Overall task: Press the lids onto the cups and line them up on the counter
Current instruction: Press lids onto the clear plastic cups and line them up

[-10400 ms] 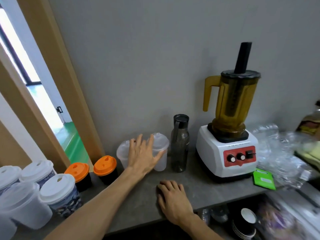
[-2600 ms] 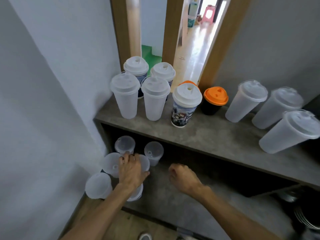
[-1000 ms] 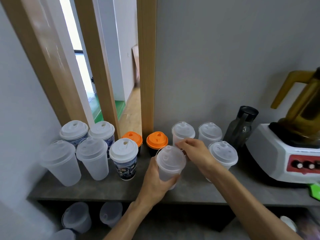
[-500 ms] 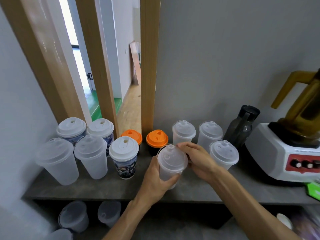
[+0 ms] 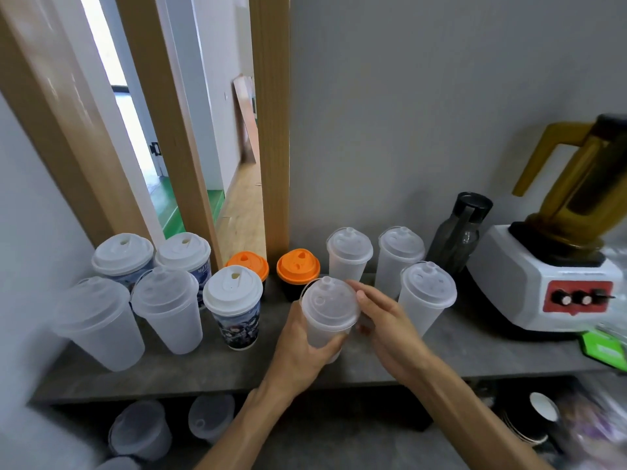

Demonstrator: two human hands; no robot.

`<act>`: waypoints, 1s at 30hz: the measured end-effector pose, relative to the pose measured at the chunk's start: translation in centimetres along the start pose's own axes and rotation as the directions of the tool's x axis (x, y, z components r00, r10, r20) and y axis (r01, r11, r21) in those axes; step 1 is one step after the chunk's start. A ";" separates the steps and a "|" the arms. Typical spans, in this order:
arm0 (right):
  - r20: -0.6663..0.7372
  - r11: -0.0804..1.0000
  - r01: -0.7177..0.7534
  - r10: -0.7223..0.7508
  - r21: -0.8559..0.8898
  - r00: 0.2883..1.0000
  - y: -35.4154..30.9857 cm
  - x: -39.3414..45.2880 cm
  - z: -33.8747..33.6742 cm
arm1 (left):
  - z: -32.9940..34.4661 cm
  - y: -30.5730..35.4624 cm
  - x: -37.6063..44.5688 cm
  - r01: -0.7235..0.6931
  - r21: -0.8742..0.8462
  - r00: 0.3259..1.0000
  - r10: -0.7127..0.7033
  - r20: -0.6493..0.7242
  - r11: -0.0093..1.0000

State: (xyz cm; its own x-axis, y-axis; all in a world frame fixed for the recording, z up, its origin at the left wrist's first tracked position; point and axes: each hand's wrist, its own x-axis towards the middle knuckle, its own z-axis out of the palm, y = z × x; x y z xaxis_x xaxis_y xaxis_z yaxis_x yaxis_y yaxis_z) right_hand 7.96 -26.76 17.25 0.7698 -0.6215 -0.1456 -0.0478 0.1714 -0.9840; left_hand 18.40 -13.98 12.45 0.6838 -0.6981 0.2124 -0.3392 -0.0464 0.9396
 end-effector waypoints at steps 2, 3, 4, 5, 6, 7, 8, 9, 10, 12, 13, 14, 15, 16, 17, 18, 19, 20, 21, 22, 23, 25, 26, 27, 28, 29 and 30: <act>0.012 0.997 -0.013 0.012 0.072 1.000 0.6 -0.6 0.1 | 0.0 0.1 -0.1 -0.001 0.003 1.000 0.001 0.000 1.000; -0.007 0.997 0.011 -0.011 0.077 1.000 0.8 -0.8 0.2 | 0.0 0.1 -0.1 -0.004 -0.001 1.000 0.004 0.002 1.000; -0.030 0.997 0.048 -0.047 0.059 0.998 0.9 -1.0 0.5 | 0.1 0.1 -0.1 -0.008 -0.007 1.000 0.008 0.002 1.000; -0.047 0.996 0.085 -0.084 0.034 0.995 1.0 -1.1 0.7 | 0.1 0.1 -0.1 -0.009 -0.011 1.000 0.009 0.005 1.000; -0.052 0.994 0.112 -0.111 0.014 0.992 1.1 -1.3 0.9 | 0.1 0.0 0.0 -0.008 -0.014 1.000 0.008 0.011 1.000; -0.052 0.992 0.126 -0.125 0.002 0.991 1.0 -1.4 1.0 | 0.1 0.0 0.0 -0.006 -0.017 1.000 0.007 0.014 1.000; -0.049 0.992 0.124 -0.124 -0.005 0.991 0.9 -1.6 0.9 | 0.1 0.0 0.0 -0.007 -0.018 1.000 0.007 0.015 1.000; -0.037 0.994 0.113 -0.113 -0.005 0.993 0.8 -1.8 0.8 | 0.0 0.1 0.0 -0.006 -0.017 1.000 0.007 0.022 1.000; -0.012 0.995 0.101 -0.101 -0.006 0.995 0.6 -2.0 0.6 | -0.1 0.3 0.1 -0.005 -0.014 0.999 0.006 0.036 1.000; 0.050 0.993 0.102 -0.100 -0.059 0.994 0.5 -2.4 0.4 | -0.3 0.3 0.1 -0.007 -0.013 0.998 0.007 0.063 1.000; 0.069 0.988 0.117 -0.111 -0.101 0.991 0.6 -2.5 0.3 | -0.3 0.2 0.1 -0.007 -0.015 0.997 0.008 0.075 1.000; 0.075 0.981 0.137 -0.128 -0.139 0.989 0.6 -2.6 0.4 | -0.4 0.2 0.0 -0.007 -0.019 0.996 0.008 0.085 1.000; 0.075 0.974 0.157 -0.146 -0.165 0.986 0.7 -2.7 0.4 | -0.4 0.2 0.1 -0.006 -0.020 0.996 0.008 0.090 1.000; 0.074 0.967 0.175 -0.164 -0.187 0.984 0.7 -2.7 0.4 | -0.3 0.2 0.1 -0.003 -0.018 0.996 0.005 0.092 1.000; 0.076 0.958 0.193 -0.181 -0.214 0.981 0.7 -2.7 0.3 | -0.3 0.2 0.2 0.000 -0.016 0.996 0.002 0.092 1.000; 0.083 0.946 0.207 -0.192 -0.249 0.978 0.6 -2.7 0.2 | -0.2 0.2 0.2 0.005 -0.011 0.996 -0.004 0.087 1.000; 0.094 0.932 0.217 -0.198 -0.290 0.976 0.4 -2.7 0.1 | -0.3 0.2 0.1 0.012 -0.008 0.996 -0.012 0.085 1.000; 0.104 0.914 0.226 -0.202 -0.337 0.974 0.1 -2.7 -0.1 | -0.3 0.2 0.0 0.014 -0.003 0.996 -0.013 0.087 1.000; 0.117 0.891 0.232 -0.202 -0.391 0.972 -0.2 -2.7 -0.3 | -0.3 0.2 0.0 0.011 0.002 0.996 -0.011 0.089 1.000; 0.130 0.864 0.234 -0.196 -0.447 0.972 -0.5 -2.7 -0.4 | -0.2 0.2 -0.1 0.012 0.010 0.996 -0.013 0.091 1.000; 0.136 0.837 0.231 -0.188 -0.496 0.973 -0.8 -2.5 -0.3 | -0.1 0.3 0.0 0.019 0.017 0.996 -0.020 0.090 1.000; 0.109 0.782 0.208 -0.178 -0.588 0.978 -1.4 -2.0 0.3 | 0.3 0.2 -0.2 0.040 0.038 0.997 -0.042 0.065 0.998; 0.086 0.748 0.194 -0.181 -0.635 0.980 -1.7 -1.8 0.8 | 0.5 0.2 -0.3 0.045 0.056 0.998 -0.047 0.046 0.997; 0.066 0.711 0.184 -0.191 -0.679 0.979 -1.9 -1.7 1.3 | 0.7 -0.1 -0.3 0.042 0.072 0.999 -0.044 0.032 0.997; 0.047 0.677 0.180 -0.210 -0.714 0.977 -1.8 -1.6 1.7 | 0.8 -0.7 -0.4 0.038 0.080 0.999 -0.040 0.020 0.996; 0.028 0.654 0.178 -0.234 -0.735 0.972 -1.6 -1.6 2.1 | 0.9 -1.1 -0.4 0.035 0.085 0.999 -0.036 0.015 0.996; 0.004 0.645 0.174 -0.257 -0.744 0.966 -1.3 -1.7 2.3 | 0.9 -1.5 -0.5 0.029 0.095 0.999 -0.030 0.016 0.995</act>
State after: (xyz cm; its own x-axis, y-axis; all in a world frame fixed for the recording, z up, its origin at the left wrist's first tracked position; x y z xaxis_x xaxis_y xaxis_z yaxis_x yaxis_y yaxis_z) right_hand 8.19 -24.20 19.00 0.7586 -0.6418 0.1124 -0.3702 -0.5666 -0.7362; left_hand 18.04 -14.20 10.72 0.6832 -0.7079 0.1793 -0.3791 -0.1340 0.9156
